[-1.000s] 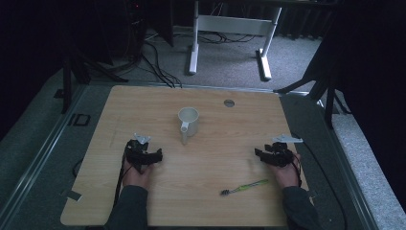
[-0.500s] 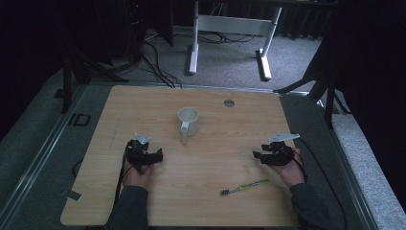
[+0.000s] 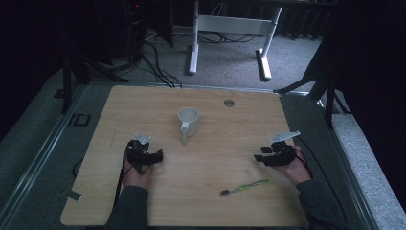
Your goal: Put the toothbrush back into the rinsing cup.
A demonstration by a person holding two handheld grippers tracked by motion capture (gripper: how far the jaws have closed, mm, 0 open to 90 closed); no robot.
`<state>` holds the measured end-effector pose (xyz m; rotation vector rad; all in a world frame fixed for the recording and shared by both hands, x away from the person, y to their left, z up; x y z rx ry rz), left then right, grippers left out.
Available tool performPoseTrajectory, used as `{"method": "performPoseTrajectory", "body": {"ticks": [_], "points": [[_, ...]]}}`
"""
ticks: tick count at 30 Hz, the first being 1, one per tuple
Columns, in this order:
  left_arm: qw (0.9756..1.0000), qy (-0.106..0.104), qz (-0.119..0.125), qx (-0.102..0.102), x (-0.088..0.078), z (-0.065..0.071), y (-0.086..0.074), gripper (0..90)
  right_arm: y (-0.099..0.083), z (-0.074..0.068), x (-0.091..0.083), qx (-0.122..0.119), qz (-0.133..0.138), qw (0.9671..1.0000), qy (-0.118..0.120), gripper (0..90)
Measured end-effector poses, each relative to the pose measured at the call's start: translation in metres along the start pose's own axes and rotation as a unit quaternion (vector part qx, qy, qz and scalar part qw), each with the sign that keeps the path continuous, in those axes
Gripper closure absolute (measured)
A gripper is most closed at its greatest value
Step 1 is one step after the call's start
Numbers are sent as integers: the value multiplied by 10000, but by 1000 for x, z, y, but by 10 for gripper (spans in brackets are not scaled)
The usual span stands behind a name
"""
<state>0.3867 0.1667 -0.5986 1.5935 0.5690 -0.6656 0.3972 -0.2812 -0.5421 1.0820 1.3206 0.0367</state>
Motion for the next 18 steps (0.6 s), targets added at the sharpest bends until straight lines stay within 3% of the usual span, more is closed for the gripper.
{"method": "performPoseTrajectory", "body": {"ticks": [9, 13, 14, 18], "points": [[10000, -4, -5, 15, 0, 0, 0, 141, -3, -3, 1, -364, -337, 9985, 238, 493], [10000, -4, -4, 14, 0, 0, 0, 141, -2, -5, 1, -546, -486, 9968, 329, 502], [10000, -5, -4, 15, 0, 0, 0, 141, -2, -7, 1, -712, -613, 9948, 397, 504], [10000, -3, -5, 12, 0, 0, 0, 141, -1, -8, 0, -840, -711, 9929, 440, 505]]}}
Point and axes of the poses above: each handheld gripper's, and its own axes: x roughly forward along the jaws, y roughly out of its top, z roughly to its right, the point moved 5 cm from there along x, roughly forward along the jaws, and after that the axes turned 7 degrees about y, right-handed, at the moved point
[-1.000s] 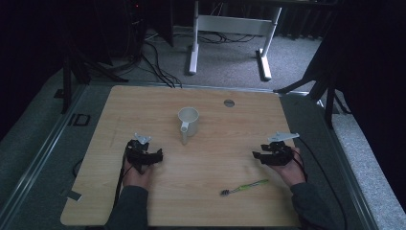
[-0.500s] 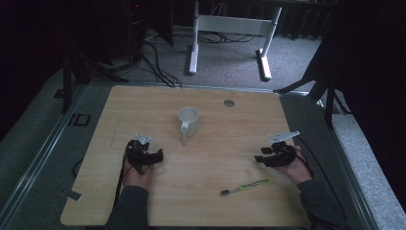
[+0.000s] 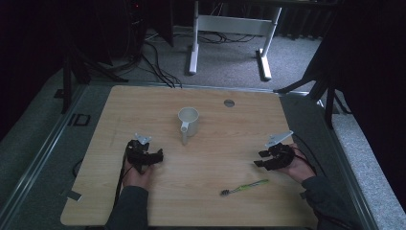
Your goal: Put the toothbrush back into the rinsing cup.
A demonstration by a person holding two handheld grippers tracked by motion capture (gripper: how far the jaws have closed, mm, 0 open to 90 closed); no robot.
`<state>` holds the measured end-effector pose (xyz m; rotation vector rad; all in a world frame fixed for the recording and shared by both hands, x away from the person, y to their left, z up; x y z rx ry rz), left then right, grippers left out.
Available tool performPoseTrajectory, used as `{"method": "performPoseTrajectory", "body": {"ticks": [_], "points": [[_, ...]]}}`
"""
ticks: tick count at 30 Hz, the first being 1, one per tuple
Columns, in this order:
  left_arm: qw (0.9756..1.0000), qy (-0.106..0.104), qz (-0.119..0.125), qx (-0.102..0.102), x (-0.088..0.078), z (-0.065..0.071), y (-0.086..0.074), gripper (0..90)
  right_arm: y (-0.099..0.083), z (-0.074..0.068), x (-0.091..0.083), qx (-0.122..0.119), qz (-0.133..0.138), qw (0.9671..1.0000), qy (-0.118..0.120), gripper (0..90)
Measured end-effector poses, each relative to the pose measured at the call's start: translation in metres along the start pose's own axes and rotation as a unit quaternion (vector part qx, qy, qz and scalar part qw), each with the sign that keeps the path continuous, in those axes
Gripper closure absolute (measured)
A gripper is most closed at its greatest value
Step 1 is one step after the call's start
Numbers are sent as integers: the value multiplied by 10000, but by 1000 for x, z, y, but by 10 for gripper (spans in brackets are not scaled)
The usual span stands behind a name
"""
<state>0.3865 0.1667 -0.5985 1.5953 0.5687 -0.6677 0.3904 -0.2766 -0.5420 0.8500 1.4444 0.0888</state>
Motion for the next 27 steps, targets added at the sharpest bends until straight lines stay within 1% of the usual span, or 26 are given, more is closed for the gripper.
{"method": "performPoseTrajectory", "body": {"ticks": [1, 6, 7, 10, 11, 12, 13, 14, 17, 20, 23, 24, 25, 27], "points": [[10000, 0, 1, 0, 0, 0, 0, 141, 0, 0, -1, -53, -48, 10000, 29, 505], [10000, -2, 1, 3, 0, 0, 0, 141, -1, 0, -1, -145, -133, 9998, 94, 512], [10000, 0, 0, 1, 0, 0, 0, 141, -1, -1, 0, -214, -188, 9995, 133, 514], [10000, 0, 1, 2, 0, 0, 0, 141, 0, -3, 1, -279, -261, 9991, 168, 517], [10000, 1, 0, -2, 0, 0, 0, 141, 1, -5, 2, -362, -360, 9985, 205, 520], [10000, 1, 0, -2, 0, 0, 0, 141, 1, -5, 2, -421, -403, 9981, 206, 521], [10000, 0, 0, 2, 0, 0, 0, 141, 1, -5, 2, -421, -403, 9981, 206, 521], [10000, 0, 0, 2, 0, 0, 0, 141, 2, -7, 2, -521, -500, 9971, 230, 527], [10000, -5, 1, 5, 0, 0, 0, 141, 3, -10, 2, -654, -608, 9956, 265, 535], [10000, -8, 5, 0, 0, 0, 0, 141, 4, -11, 1, -707, -672, 9948, 281, 536], [10000, -9, 4, 2, 0, 1, 0, 141, 3, -13, 0, -826, -792, 9928, 345, 541], [10000, -9, 3, 4, 0, 0, 0, 141, 3, -13, 0, -826, -792, 9928, 345, 541], [10000, -10, 2, 4, 0, 0, 0, 141, 3, -15, 0, -915, -865, 9913, 381, 544], [10000, -9, 3, 2, 0, 1, 0, 141, 3, -16, 0, -941, -888, 9908, 398, 546]]}}
Point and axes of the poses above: each handheld gripper's, and its own axes: x roughly forward along the jaws, y roughly out of its top, z roughly to its right, the point moved 5 cm from there along x, roughly forward along the jaws, and after that the axes turned 7 degrees about y, right-handed, at the moved point
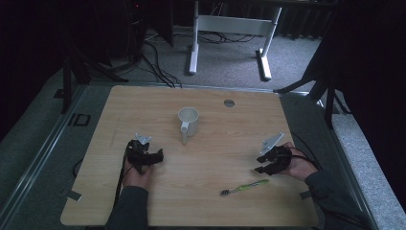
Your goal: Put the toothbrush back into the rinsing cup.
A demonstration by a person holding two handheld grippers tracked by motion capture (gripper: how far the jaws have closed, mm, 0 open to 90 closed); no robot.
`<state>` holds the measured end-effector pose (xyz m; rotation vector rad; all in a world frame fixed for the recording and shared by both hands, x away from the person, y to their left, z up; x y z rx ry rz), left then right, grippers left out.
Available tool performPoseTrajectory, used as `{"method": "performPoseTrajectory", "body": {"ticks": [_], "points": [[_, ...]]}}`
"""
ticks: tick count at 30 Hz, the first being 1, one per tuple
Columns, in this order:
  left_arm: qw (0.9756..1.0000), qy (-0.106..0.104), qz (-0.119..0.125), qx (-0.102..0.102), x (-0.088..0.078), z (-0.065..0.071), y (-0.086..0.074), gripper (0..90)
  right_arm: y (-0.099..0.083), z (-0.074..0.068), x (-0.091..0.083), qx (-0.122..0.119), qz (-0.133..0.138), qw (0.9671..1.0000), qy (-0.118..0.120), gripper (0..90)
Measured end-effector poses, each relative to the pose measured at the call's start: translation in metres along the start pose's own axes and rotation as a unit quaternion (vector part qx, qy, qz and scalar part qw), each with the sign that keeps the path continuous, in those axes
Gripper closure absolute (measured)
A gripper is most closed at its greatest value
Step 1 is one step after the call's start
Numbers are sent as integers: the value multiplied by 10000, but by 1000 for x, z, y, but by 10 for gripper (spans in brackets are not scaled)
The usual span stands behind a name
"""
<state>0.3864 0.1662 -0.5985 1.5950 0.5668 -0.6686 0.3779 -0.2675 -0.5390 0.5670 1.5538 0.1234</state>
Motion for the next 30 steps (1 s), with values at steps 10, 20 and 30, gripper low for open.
{"method": "performPoseTrajectory", "body": {"ticks": [10, 20, 30], "points": [[10000, -6, 1, 3, 0, 0, 0, 141, 5, -7, 3, -341, -368, 9987, 100, 562], [10000, -8, 1, 6, 0, 0, 0, 141, 10, -11, 4, -533, -549, 9969, 155, 583], [10000, -9, 1, 7, 0, 0, 0, 141, 12, -20, 6, -738, -836, 9935, 241, 616]]}}
Point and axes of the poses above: each handheld gripper's, and its own axes: x roughly forward along the jaws, y roughly out of its top, z roughly to its right, the point moved 5 cm from there along x, roughly forward along the jaws, and after that the axes turned 7 degrees about y, right-handed, at the moved point
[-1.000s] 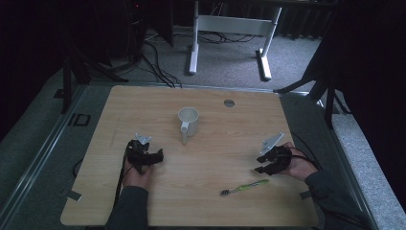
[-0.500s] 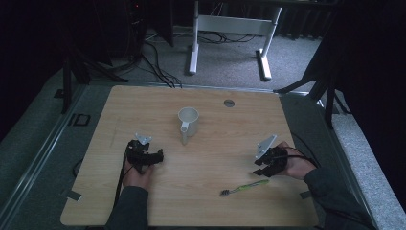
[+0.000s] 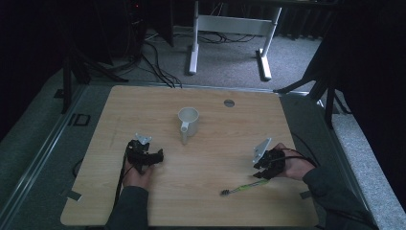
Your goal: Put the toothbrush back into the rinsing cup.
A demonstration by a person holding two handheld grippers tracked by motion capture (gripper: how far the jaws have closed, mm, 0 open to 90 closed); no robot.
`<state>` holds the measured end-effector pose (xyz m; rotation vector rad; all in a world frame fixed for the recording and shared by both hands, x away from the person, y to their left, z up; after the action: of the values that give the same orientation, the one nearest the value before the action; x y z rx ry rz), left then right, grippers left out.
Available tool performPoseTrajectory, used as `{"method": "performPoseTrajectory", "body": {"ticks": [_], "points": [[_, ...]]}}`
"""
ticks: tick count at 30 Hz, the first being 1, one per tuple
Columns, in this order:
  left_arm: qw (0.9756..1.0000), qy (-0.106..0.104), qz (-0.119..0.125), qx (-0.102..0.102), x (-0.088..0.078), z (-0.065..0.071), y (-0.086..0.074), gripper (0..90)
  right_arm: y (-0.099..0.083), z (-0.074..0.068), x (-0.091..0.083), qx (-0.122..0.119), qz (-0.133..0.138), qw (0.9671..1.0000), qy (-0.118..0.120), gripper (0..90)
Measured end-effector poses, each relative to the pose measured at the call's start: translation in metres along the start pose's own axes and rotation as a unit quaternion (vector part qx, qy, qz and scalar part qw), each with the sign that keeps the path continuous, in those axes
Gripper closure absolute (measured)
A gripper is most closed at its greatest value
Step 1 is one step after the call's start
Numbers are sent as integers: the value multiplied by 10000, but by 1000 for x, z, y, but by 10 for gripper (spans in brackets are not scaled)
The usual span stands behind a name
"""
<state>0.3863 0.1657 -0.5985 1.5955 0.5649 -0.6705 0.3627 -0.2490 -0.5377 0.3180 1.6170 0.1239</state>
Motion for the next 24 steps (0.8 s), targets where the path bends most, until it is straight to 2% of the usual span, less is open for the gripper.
{"method": "performPoseTrajectory", "body": {"ticks": [16, 24], "points": [[10000, -16, 2, 16, 0, 1, 0, 141, 11, -11, 5, -383, -358, 9985, 170, 644], [10000, -15, -3, 24, 0, 1, 0, 141, 17, -16, 11, -591, -511, 9966, 268, 645]]}}
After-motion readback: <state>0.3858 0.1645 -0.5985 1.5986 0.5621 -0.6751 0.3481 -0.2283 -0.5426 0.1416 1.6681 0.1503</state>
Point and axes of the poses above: each handheld gripper's, and its own axes: x roughly forward along the jaws, y roughly out of its top, z roughly to its right, the point moved 5 cm from there along x, roughly forward along the jaws, and after that the axes turned 7 degrees about y, right-handed, at the moved point
